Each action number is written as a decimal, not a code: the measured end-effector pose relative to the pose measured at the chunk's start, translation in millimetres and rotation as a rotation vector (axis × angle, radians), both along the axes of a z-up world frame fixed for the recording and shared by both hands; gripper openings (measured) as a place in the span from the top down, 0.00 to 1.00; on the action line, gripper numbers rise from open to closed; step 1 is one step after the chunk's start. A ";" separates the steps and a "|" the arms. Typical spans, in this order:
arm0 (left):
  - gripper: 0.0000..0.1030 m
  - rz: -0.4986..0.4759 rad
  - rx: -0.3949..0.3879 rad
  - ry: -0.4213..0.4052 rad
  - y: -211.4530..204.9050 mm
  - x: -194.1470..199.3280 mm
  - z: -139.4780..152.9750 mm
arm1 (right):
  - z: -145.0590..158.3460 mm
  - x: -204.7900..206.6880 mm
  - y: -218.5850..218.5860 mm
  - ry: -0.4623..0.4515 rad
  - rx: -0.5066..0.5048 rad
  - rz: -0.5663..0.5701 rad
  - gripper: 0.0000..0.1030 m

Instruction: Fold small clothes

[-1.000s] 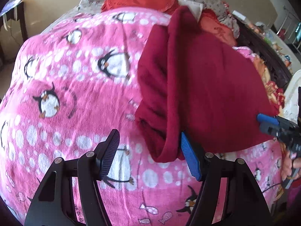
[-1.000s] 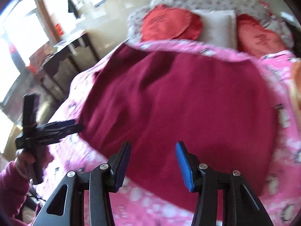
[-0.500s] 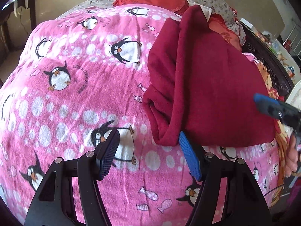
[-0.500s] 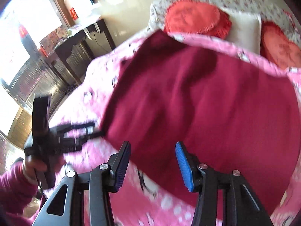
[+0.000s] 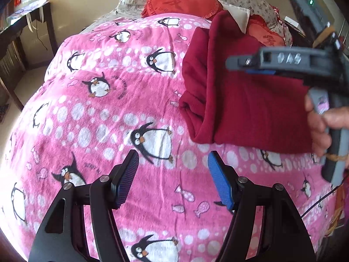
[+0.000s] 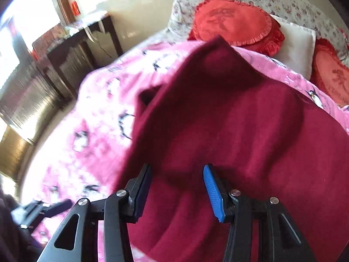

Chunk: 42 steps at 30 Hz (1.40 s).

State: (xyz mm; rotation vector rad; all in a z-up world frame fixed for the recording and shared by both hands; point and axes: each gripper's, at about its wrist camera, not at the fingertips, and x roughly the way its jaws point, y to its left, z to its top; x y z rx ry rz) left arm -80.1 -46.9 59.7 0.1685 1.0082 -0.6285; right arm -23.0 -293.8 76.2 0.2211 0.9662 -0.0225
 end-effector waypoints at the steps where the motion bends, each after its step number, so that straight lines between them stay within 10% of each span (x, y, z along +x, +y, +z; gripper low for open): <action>1: 0.36 0.008 -0.003 0.004 3.4 -0.6 0.5 | 5.0 -2.4 -1.4 -0.009 0.017 -0.005 0.54; 10: 0.36 0.137 -0.073 0.063 45.1 -8.2 1.6 | 63.0 2.8 38.2 -0.107 -0.027 0.078 0.54; 24: 0.36 0.027 -0.137 0.056 4.5 -7.0 2.4 | 38.6 -11.7 -4.6 0.029 -0.067 -0.045 0.52; 42: 0.36 0.022 -0.145 0.090 -23.6 31.9 -12.7 | 19.1 78.9 -24.8 0.055 -0.014 -0.109 0.51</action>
